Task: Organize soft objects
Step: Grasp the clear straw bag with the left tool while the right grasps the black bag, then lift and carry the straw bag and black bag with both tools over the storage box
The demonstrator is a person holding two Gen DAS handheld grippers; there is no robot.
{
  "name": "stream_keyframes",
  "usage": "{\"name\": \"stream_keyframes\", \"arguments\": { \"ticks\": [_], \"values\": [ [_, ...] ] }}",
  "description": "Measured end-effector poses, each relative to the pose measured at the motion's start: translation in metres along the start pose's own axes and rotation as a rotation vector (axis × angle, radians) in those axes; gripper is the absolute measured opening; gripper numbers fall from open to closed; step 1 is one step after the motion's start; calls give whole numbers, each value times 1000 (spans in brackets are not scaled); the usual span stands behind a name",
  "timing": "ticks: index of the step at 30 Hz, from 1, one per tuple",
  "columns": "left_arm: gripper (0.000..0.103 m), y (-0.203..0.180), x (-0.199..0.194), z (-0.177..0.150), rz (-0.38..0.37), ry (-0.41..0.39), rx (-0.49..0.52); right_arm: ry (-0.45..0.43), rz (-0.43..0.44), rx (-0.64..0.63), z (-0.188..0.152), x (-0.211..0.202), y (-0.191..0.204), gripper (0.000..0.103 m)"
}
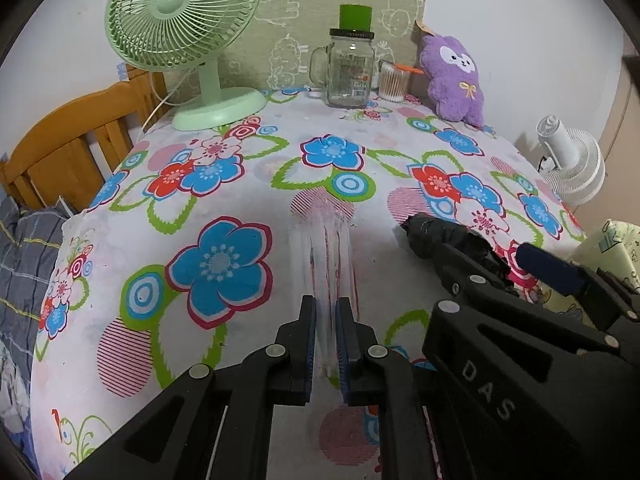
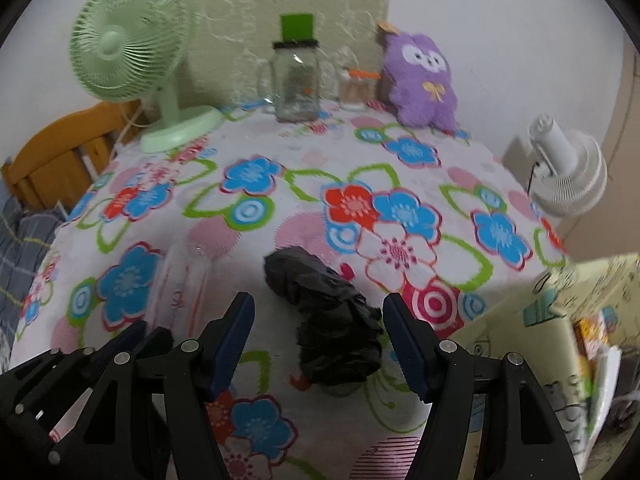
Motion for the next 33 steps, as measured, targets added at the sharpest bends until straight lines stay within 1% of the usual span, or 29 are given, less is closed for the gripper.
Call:
{"name": "stream_keyframes", "arguments": {
  "ticks": [5, 6, 8, 9, 10, 13, 17, 25, 33],
  "values": [
    [7, -2, 5, -2, 13, 7, 14, 51, -16, 47, -7, 15, -10, 70],
    [7, -3, 5, -2, 14, 6, 17, 54, -17, 54, -8, 16, -12, 69],
    [7, -4, 5, -2, 20, 4, 25, 65, -13, 64, -10, 18, -13, 61],
    [7, -4, 5, -2, 24, 3, 30, 72, -12, 67, -11, 19, -13, 54],
    [7, -4, 6, -2, 26, 2, 32, 77, -13, 70, -12, 20, -13, 49],
    [7, -5, 5, -2, 34, 0, 42, 88, -5, 78, -14, 20, -14, 45],
    [7, -7, 3, -3, 48, -2, 50, 83, -2, 65, -15, 16, -14, 43],
    [7, -11, -4, -7, 33, -4, 43, 73, 20, 55, -18, 2, -14, 43],
    [7, -13, -15, -12, 36, -12, 26, 53, 32, 46, -21, -15, -14, 43]
  ]
}}
Point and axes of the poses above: each gripper's, at about its wrist camera, not at the fingertips, and x roughly the way its jaws point, y to its left, z to its top, the point moved 7 cm from there along x, roughly the way its jaws point, and after that the axes turned 11 degrees about x, right-handed, at the moved point
